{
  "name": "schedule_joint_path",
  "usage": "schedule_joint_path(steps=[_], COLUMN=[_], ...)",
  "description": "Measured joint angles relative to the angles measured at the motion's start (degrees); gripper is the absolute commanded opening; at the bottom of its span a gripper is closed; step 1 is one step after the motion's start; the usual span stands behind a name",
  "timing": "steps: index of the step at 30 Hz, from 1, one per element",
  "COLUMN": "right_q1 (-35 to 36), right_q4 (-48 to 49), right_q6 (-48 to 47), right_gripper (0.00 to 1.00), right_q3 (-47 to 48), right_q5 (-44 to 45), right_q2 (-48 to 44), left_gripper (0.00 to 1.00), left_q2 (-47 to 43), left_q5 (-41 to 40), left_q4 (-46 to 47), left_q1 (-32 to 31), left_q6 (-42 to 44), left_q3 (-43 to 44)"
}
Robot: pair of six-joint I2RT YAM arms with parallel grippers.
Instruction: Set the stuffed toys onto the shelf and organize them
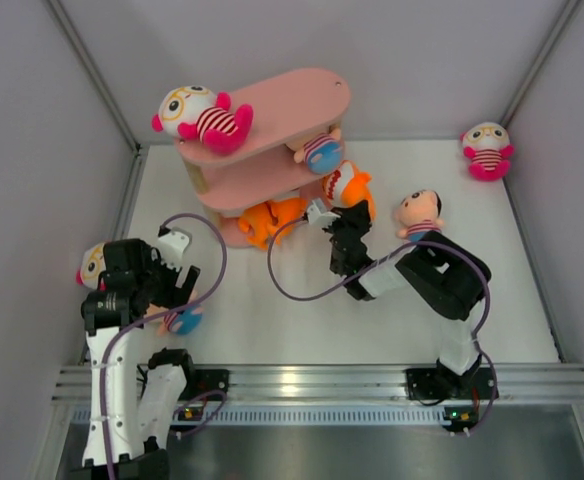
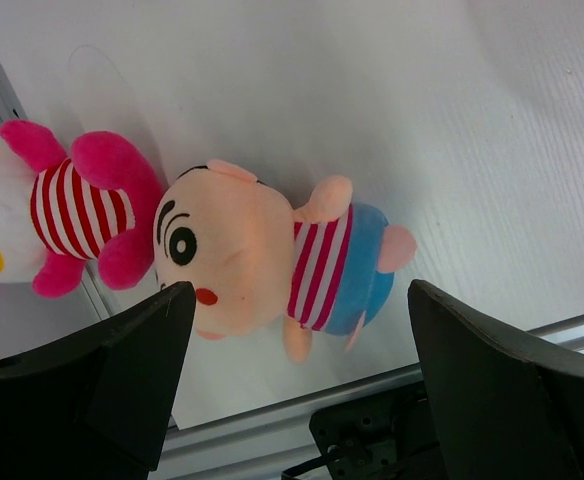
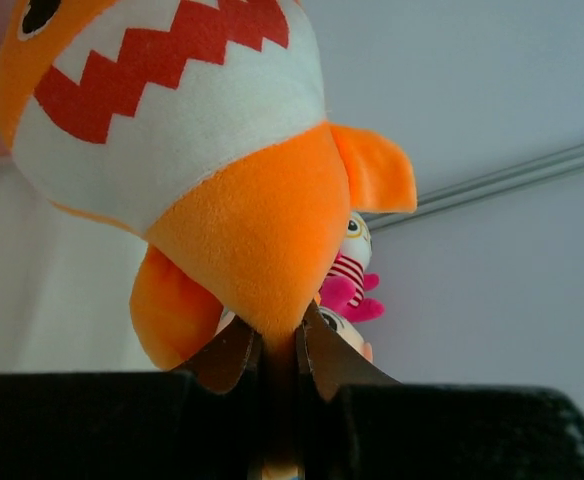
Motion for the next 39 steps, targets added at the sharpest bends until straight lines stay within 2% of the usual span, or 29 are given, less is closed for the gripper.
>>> schedule_joint_path(steps=[5, 16, 29, 34, 36, 37, 38, 39], right_q1=[0.31, 2.51, 1.49, 0.83, 0.28, 0.17, -0.04, -0.20], right_q4=[0.04, -1.09, -14.80, -24.17, -27.87, -29.57, -31.65, -33.20], right_q6=[0.13, 1.84, 12.48, 19.10, 22.47, 23.93, 25.18, 26.03], right_gripper=[0.00, 0.00, 0.00, 0.00, 0.07, 0.13, 0.24, 0.29], right_q3=[3.74, 5.38, 18.32, 21.46, 22.93, 23.71, 24.85, 25.35], right_q5=[0.61, -0.13, -1.01, -3.10, -4.72, -5.27, -6.05, -6.99], right_q2=[0.11, 2.64, 7.28, 8.00, 8.24, 8.24, 8.24, 8.20], left_gripper=[0.93, 0.94, 0.94, 0.94, 0.94, 0.94, 0.94, 0.94], left_q2=[0.04, 0.26, 0.26, 0.26, 0.26, 0.26, 0.26, 0.26], left_q5=[0.02, 0.02, -0.17, -0.42, -0.68, -0.79, -0.85, -0.87], left_q4=[0.07, 0.15, 0.26, 0.26, 0.26, 0.24, 0.26, 0.28], left_q1=[0.00, 0.00, 0.00, 0.00, 0.00, 0.00, 0.00, 0.00], left_q6=[0.02, 0.22, 0.26, 0.42, 0.46, 0.46, 0.46, 0.46], left_q3=[-0.72, -1.79, -2.21, -2.25, -2.27, -2.29, -2.29, -2.29])
